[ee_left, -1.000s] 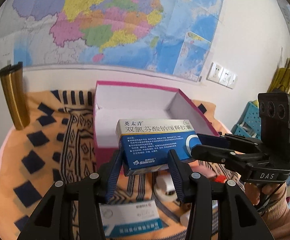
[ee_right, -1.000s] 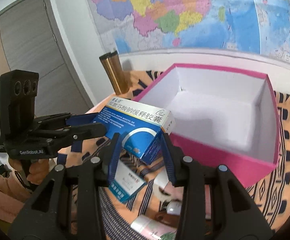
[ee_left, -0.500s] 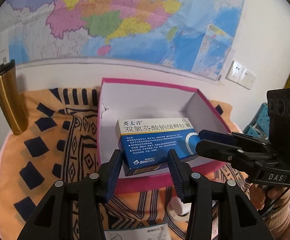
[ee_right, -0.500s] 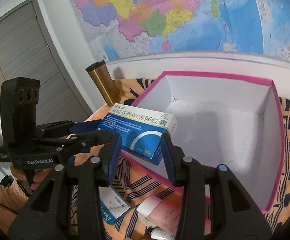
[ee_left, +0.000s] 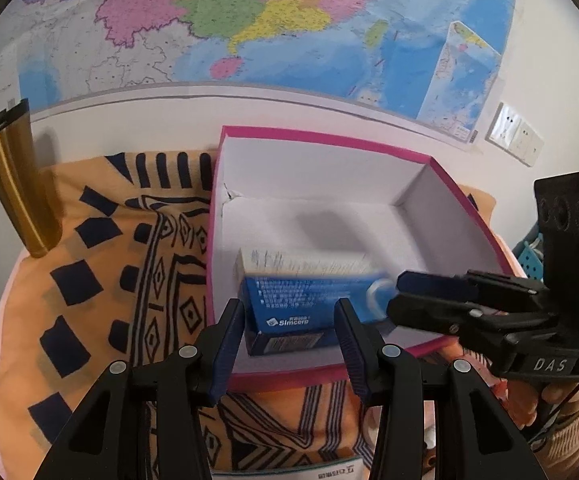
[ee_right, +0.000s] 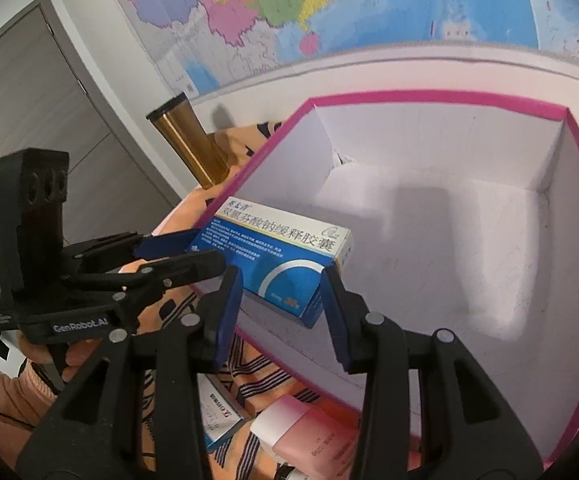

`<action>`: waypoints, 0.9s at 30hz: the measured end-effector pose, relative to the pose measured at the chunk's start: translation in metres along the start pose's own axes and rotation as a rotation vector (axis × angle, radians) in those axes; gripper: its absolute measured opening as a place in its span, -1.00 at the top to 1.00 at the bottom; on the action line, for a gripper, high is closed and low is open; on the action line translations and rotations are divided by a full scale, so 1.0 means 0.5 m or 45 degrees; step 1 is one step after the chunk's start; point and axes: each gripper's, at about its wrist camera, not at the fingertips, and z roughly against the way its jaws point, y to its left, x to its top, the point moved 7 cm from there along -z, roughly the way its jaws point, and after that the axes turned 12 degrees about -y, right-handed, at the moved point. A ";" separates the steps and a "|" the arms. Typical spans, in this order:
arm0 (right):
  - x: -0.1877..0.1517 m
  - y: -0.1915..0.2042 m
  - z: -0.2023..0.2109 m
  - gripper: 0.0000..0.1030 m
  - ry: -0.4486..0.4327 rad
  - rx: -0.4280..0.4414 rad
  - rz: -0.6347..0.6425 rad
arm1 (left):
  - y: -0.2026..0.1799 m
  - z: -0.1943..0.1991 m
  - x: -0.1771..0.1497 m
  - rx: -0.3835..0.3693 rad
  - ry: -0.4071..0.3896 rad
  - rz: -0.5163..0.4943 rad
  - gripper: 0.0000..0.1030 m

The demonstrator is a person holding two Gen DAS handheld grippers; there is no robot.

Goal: Organize rigid objects
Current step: 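Carry the medicine box over the magenta box and open the left gripper, then move the left gripper to the large pink lotion tube and grasp it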

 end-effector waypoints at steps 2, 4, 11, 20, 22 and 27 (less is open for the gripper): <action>-0.004 -0.002 -0.014 0.16 0.020 0.021 -0.015 | -0.001 0.002 0.002 0.022 -0.013 -0.014 0.10; -0.008 -0.005 -0.028 0.16 0.043 0.033 -0.037 | -0.003 0.007 0.003 0.037 -0.032 -0.024 0.10; -0.002 0.006 0.010 0.15 -0.016 0.056 -0.020 | -0.021 0.059 0.004 0.008 -0.155 -0.053 -0.01; 0.001 0.001 0.193 0.00 -0.213 -0.048 0.055 | -0.084 0.121 -0.039 -0.139 -0.231 -0.080 -0.25; -0.018 -0.014 0.221 0.00 -0.211 -0.078 0.045 | -0.102 0.114 -0.065 -0.164 -0.197 -0.103 -0.25; -0.095 -0.083 0.264 -0.01 -0.136 -0.210 -0.030 | -0.131 0.094 -0.121 -0.203 -0.111 -0.100 -0.25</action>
